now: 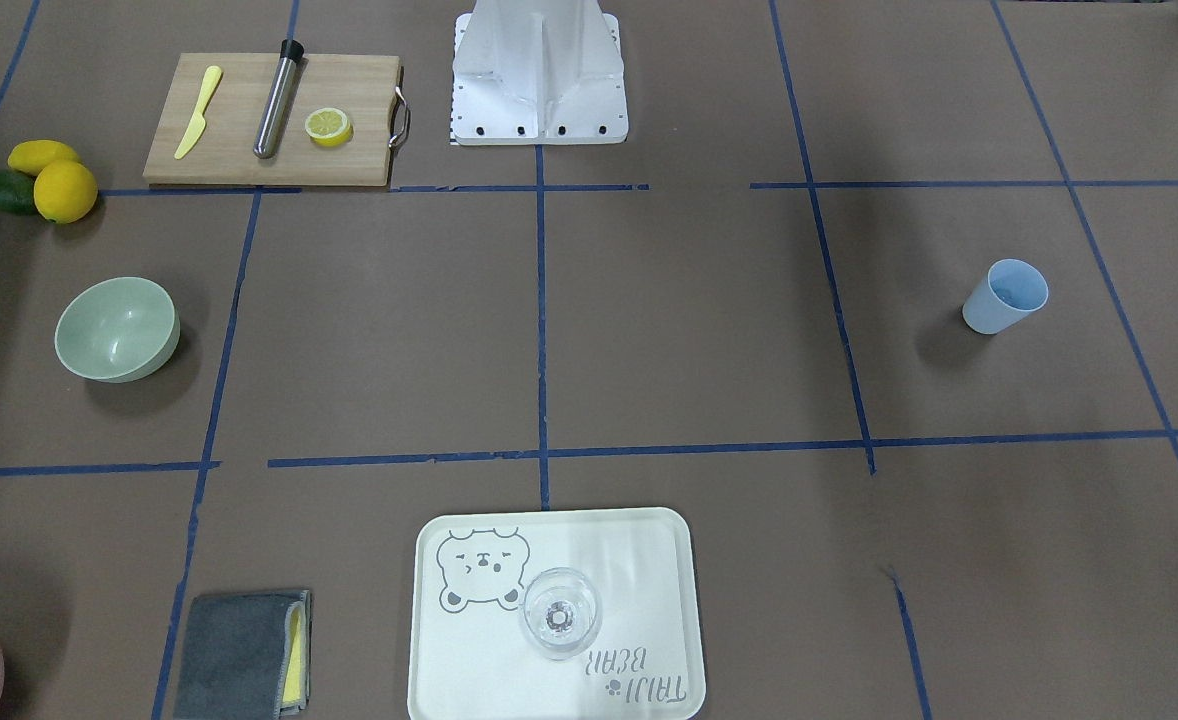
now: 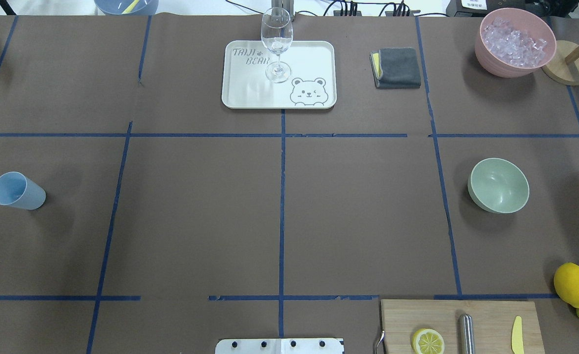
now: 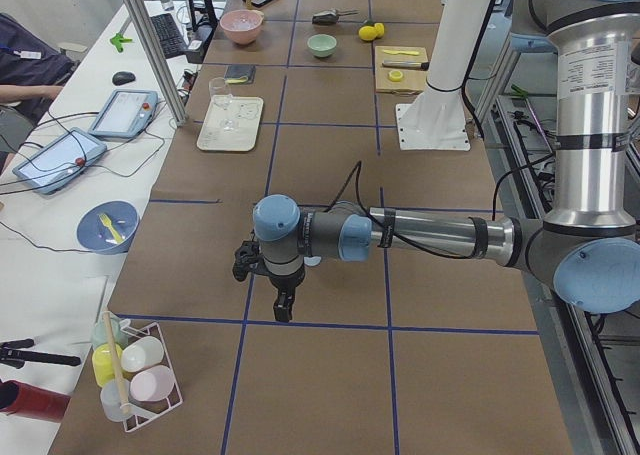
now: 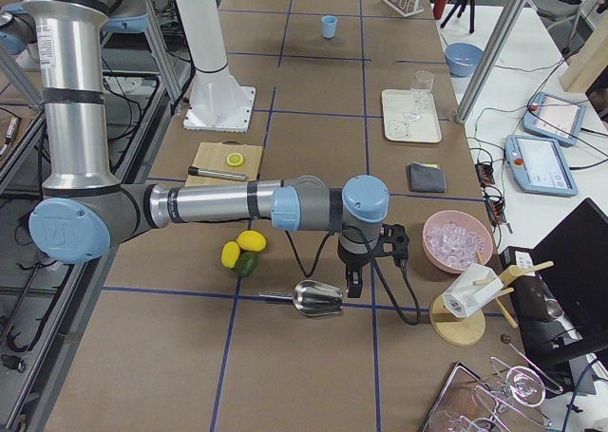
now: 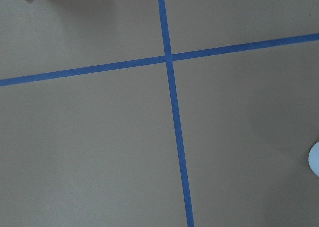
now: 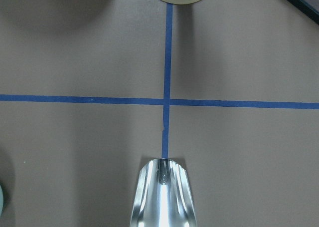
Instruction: Pour ice into bowl
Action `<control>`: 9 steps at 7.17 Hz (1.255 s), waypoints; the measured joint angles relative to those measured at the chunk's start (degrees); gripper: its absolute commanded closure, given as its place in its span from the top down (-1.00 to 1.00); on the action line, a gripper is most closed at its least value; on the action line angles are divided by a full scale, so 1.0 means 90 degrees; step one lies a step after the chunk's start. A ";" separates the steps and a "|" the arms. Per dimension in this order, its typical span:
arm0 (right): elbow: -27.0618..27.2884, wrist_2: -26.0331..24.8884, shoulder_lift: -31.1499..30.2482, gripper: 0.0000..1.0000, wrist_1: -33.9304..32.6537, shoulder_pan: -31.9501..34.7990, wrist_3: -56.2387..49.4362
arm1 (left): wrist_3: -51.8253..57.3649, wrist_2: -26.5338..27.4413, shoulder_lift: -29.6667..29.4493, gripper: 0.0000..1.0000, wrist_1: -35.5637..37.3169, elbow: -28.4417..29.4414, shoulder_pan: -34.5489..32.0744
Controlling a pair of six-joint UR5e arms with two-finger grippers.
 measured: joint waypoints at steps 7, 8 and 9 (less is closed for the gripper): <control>-0.0034 0.0641 0.0319 1.00 0.0300 -0.0277 0.0635 | -0.0573 -0.0238 -0.0518 1.00 -0.1241 -0.0217 0.0200; -0.0069 0.0686 0.0336 1.00 0.0328 -0.0397 0.0802 | -0.1272 -0.0234 -0.0369 1.00 -0.1852 -0.0478 0.0470; -0.0068 0.0699 0.0338 1.00 0.0438 -0.0563 0.1110 | -0.2049 -0.0095 -0.0018 1.00 -0.2399 -0.0923 0.0815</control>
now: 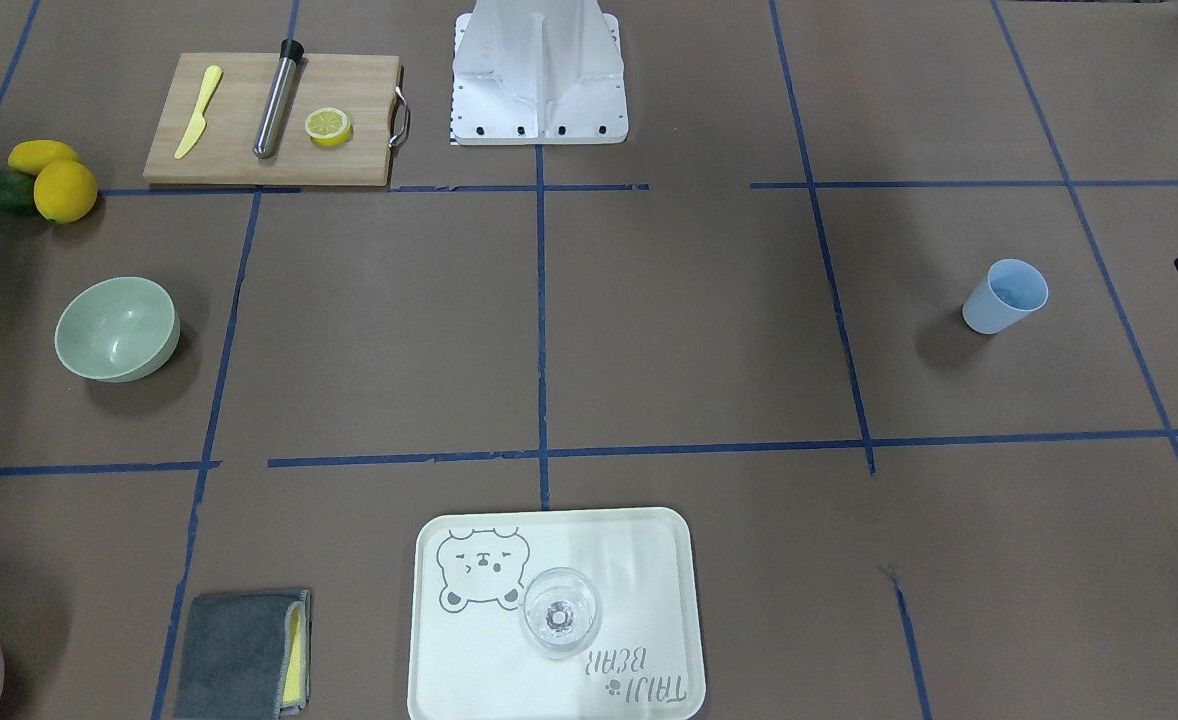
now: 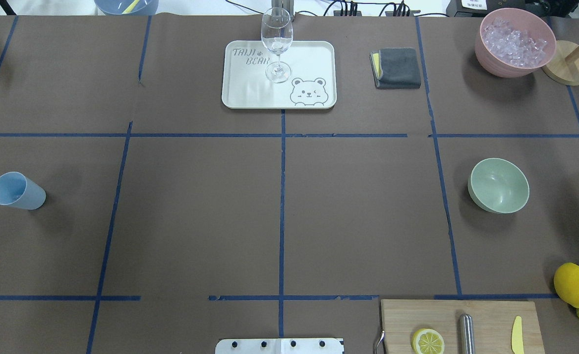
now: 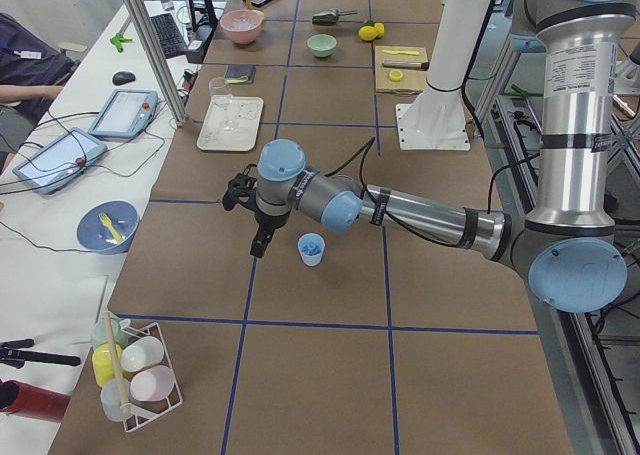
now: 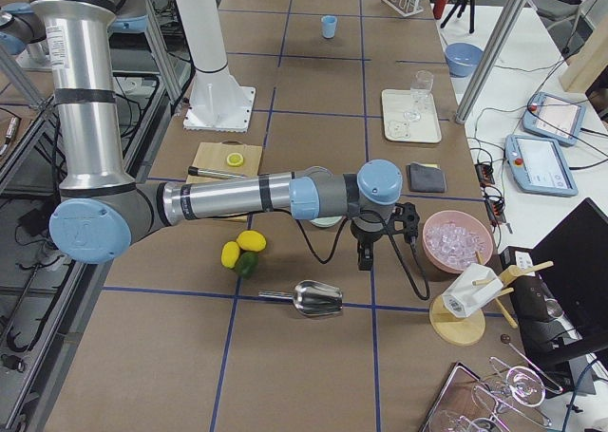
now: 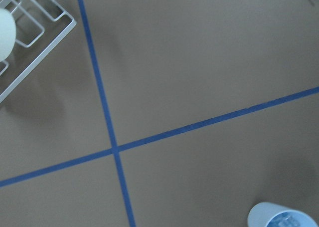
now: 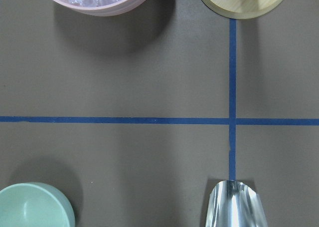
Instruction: Pour ice into bowl
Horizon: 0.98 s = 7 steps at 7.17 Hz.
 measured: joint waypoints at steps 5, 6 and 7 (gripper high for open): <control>0.0006 -0.0328 -0.0479 1.00 0.3425 -0.1824 0.4104 | -0.3210 0.1767 0.1707 1.00 -0.2302 -0.1429 0.1801; 0.0019 -0.0550 -0.0599 1.00 0.3859 -0.2223 0.4555 | -0.3578 0.1996 0.1887 1.00 -0.2678 -0.1449 0.2010; 0.0034 -0.0755 -0.0721 1.00 0.4108 -0.2556 0.4811 | -0.3914 0.2298 0.2048 1.00 -0.3014 -0.1463 0.2246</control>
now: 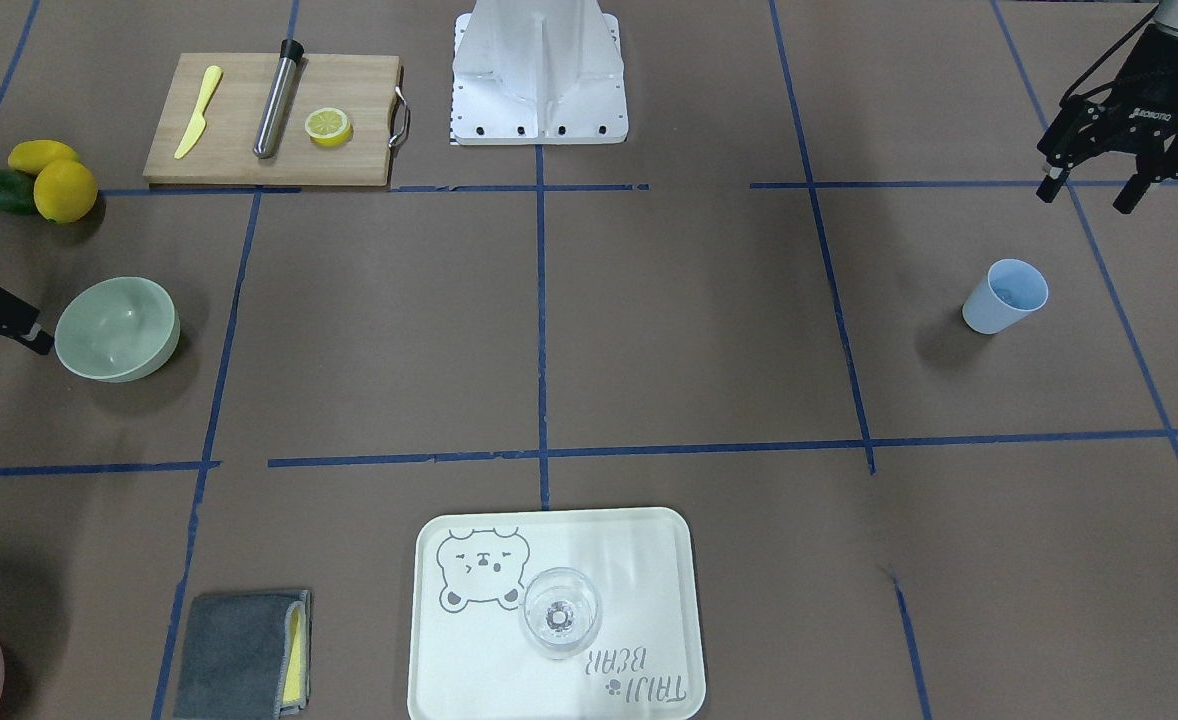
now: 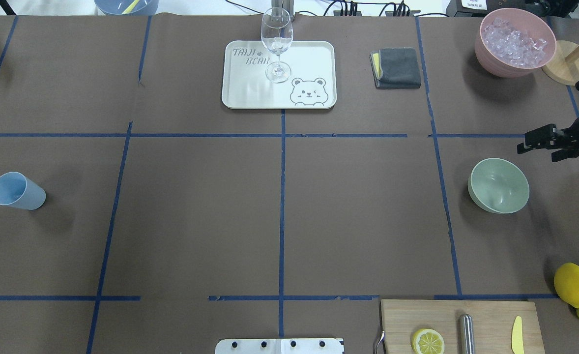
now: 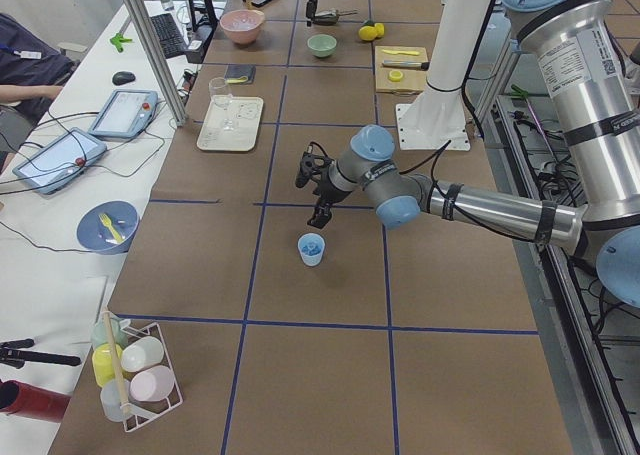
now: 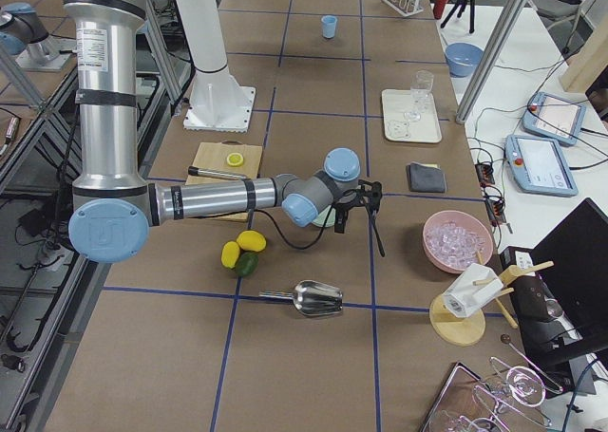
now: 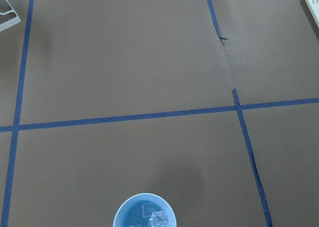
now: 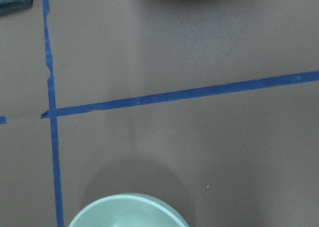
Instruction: Pour ice into bowl
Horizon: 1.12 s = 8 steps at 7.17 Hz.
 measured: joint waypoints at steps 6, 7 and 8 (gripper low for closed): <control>-0.0015 -0.0507 -0.0465 -1.00 0.0497 -0.0898 0.0310 | -0.0399 0.0480 0.0156 1.00 -0.0295 -0.0080 0.0388; -0.0002 -0.0499 -0.0489 -1.00 0.0500 -0.0908 0.0304 | -0.0440 0.0566 0.0171 1.00 -0.0298 -0.0078 0.0471; 0.0031 -0.0476 -0.0517 -1.00 0.0501 -0.0908 0.0301 | -0.0568 0.0731 0.0183 1.00 -0.0320 -0.0076 0.0623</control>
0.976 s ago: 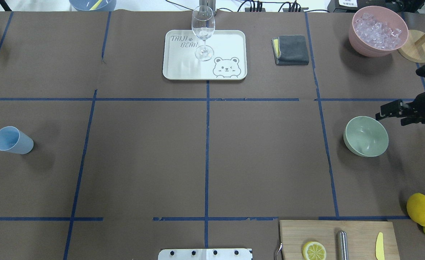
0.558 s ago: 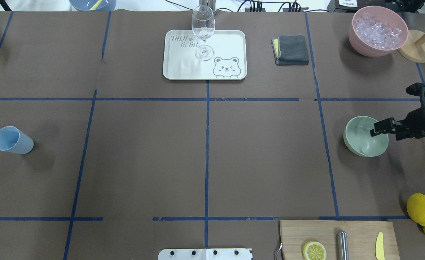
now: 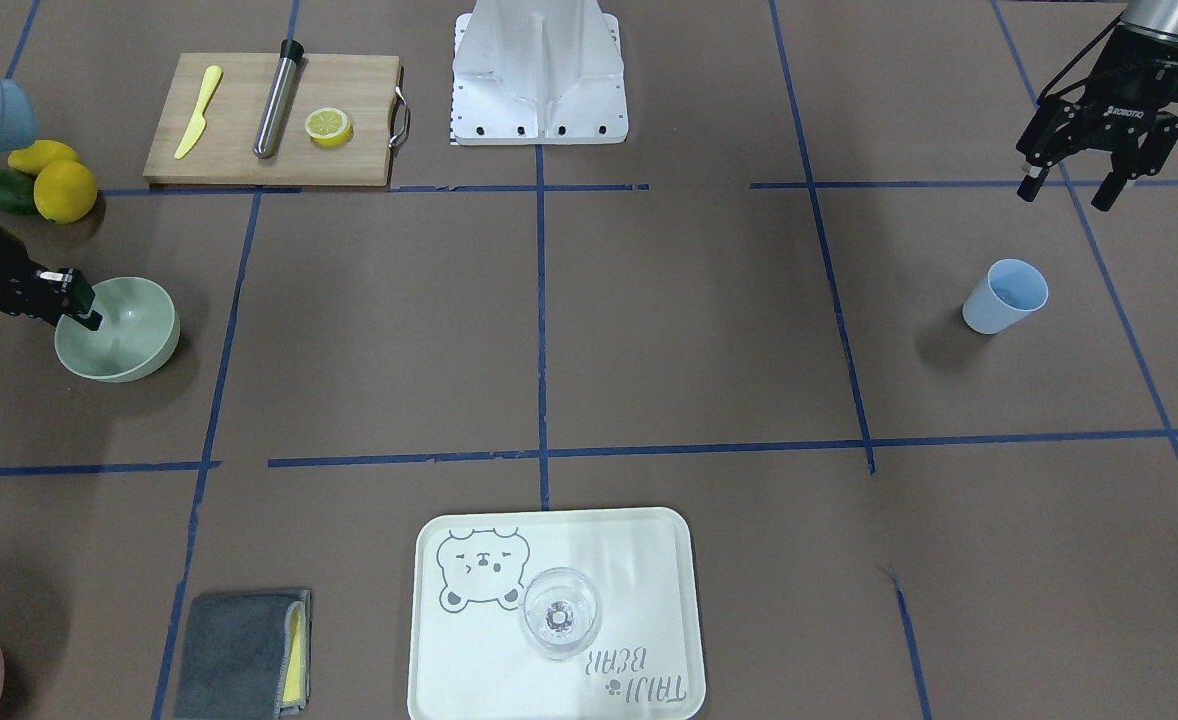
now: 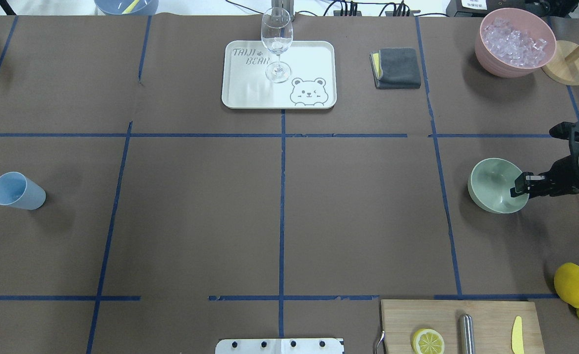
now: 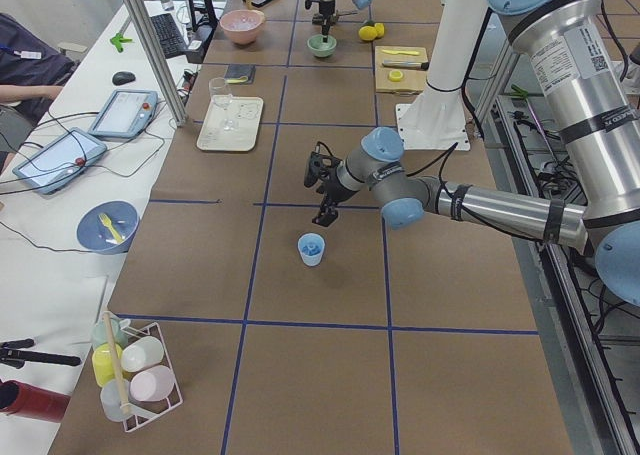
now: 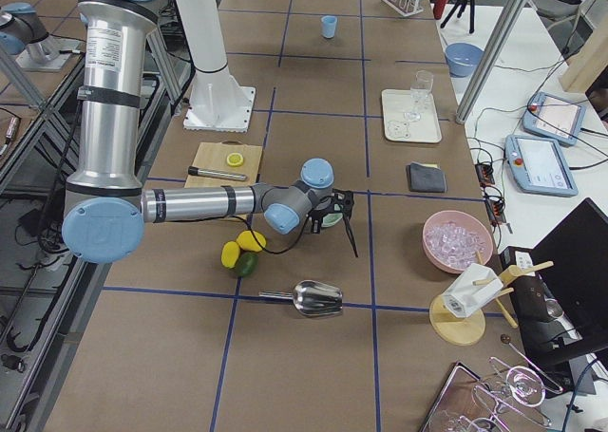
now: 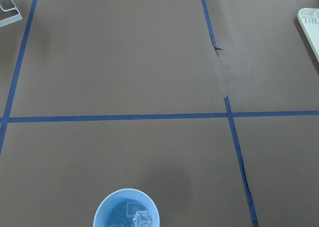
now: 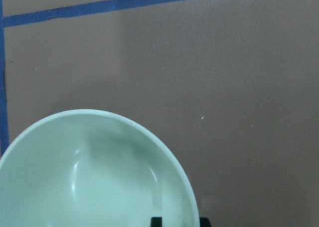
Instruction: Pour ice into bowl
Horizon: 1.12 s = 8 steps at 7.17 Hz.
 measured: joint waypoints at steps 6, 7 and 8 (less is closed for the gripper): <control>0.0637 0.0592 0.0338 -1.00 -0.0106 -0.0037 0.0817 | -0.1137 0.1782 0.1072 1.00 -0.1440 0.0087 0.1527; 0.0680 0.0674 0.0653 -1.00 -0.0148 -0.0140 0.1319 | -0.1250 0.2113 0.1186 1.00 -0.1725 0.0265 0.1691; 0.0695 0.0694 0.1026 -1.00 -0.0248 -0.0304 0.1813 | -0.1437 0.2512 0.1231 1.00 -0.2107 0.0563 0.1913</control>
